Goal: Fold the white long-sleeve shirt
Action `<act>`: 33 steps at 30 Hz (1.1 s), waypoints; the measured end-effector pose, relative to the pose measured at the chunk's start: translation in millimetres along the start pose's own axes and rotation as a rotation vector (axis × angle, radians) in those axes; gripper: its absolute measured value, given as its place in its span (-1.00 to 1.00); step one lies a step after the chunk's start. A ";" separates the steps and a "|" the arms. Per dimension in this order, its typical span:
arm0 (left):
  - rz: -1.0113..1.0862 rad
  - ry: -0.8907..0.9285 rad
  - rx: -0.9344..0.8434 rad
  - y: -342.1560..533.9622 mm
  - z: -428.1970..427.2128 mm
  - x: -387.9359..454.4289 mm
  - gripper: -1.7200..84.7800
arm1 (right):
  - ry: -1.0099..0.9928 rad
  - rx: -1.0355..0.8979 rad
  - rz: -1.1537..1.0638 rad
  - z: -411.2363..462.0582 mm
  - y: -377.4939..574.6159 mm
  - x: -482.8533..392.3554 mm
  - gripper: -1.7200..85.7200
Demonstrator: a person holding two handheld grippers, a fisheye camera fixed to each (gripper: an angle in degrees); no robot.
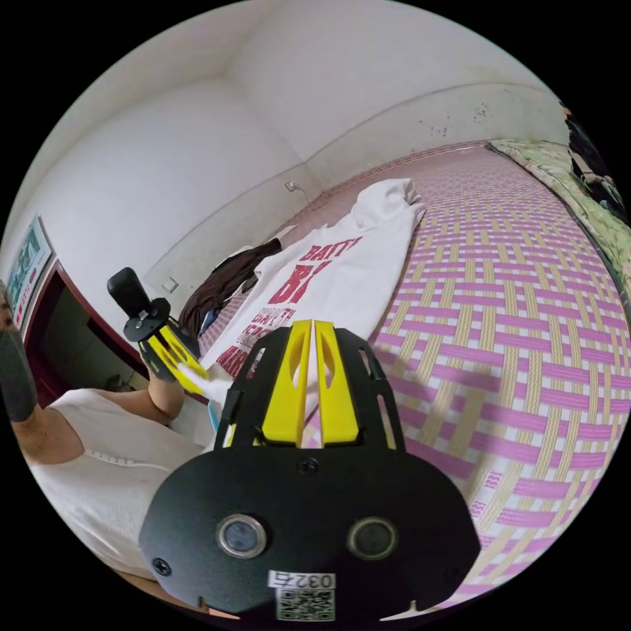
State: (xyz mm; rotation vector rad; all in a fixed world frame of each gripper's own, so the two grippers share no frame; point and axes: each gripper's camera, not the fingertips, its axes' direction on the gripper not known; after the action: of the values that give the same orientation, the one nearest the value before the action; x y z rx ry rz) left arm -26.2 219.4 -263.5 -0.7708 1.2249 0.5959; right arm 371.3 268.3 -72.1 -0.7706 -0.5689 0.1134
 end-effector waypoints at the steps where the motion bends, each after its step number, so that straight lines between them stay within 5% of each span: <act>1: -0.013 -0.033 -0.003 1.1 -9.6 -3.0 -1.00 | -0.003 0.006 0.002 -2.0 0.2 1.4 -0.98; 9: 0.126 -0.288 0.128 -8.9 -141.5 63.2 -1.00 | -0.018 0.048 0.046 -23.5 9.1 27.0 -0.98; 17: 0.290 -0.209 -0.316 -42.0 43.9 103.7 -0.97 | -0.025 0.046 0.086 -37.2 16.0 50.8 -0.97; 22: 0.265 -0.029 -0.116 -18.9 14.7 76.3 -0.88 | -0.038 0.035 0.070 -54.5 28.2 53.0 -0.91; 28: -0.069 0.348 0.346 47.2 -76.7 -67.7 -0.85 | -0.148 -0.016 0.043 -65.2 54.4 42.1 -0.84; 33: -0.499 0.121 0.293 91.8 -52.5 -168.3 -0.80 | -0.252 -0.082 0.065 -70.5 80.4 34.7 -0.82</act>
State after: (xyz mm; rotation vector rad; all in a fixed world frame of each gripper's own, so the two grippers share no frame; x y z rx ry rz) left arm -169.2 234.8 -126.2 -0.8305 1.1397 -0.0387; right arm 446.2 292.3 -152.4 -0.8610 -0.7914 0.2513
